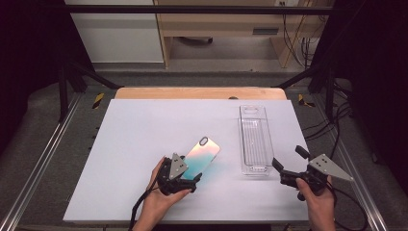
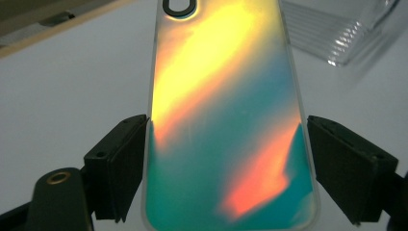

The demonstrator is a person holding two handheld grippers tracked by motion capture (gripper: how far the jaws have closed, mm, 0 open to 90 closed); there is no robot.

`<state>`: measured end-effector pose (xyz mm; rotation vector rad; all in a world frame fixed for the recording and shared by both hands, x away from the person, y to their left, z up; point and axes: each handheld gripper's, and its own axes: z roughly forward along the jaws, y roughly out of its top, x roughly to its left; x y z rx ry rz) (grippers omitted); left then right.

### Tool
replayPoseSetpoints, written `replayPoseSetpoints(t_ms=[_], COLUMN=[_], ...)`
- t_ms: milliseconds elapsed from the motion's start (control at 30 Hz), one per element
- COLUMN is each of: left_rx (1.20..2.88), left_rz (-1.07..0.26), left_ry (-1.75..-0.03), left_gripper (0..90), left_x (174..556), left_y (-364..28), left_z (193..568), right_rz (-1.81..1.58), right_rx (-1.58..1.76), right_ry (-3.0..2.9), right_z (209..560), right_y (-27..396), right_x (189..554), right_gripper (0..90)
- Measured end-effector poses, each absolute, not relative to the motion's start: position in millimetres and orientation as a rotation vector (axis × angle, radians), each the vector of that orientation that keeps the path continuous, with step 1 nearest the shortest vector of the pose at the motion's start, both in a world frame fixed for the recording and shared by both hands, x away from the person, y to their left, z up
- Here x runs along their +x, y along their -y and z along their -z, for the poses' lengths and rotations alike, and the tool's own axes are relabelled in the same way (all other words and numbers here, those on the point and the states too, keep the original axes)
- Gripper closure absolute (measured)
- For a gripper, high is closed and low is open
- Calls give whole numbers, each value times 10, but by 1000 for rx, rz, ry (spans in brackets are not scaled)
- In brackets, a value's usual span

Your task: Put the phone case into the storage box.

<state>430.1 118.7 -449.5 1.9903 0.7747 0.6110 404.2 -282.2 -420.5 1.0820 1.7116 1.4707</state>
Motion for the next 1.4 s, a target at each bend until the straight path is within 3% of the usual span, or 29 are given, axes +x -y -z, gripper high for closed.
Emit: replayPoseSetpoints(t_ms=[100,467,800,1400], left_rx=[1937,1849,1807,1799], left_rz=[-651,-714,-743,-796], left_ry=[-770,-770,-811,-750], left_gripper=[166,166,166,165], left_x=[4309,4184,4184,4089], left_y=[-1263,-1430,-1598,-1455], left_z=[4442,4407,4449,4490], right_rz=[-1446,-1519,-1532,-1552], right_rx=[1055,1073,1090,1129], right_ry=[-1773,-1961,-2053,-2191], right_z=[3976,3753,3779,3871], right_y=[2559,1798,1431,1102], right_x=[4073,4258,4437,4556], right_gripper=[44,73,75,152])
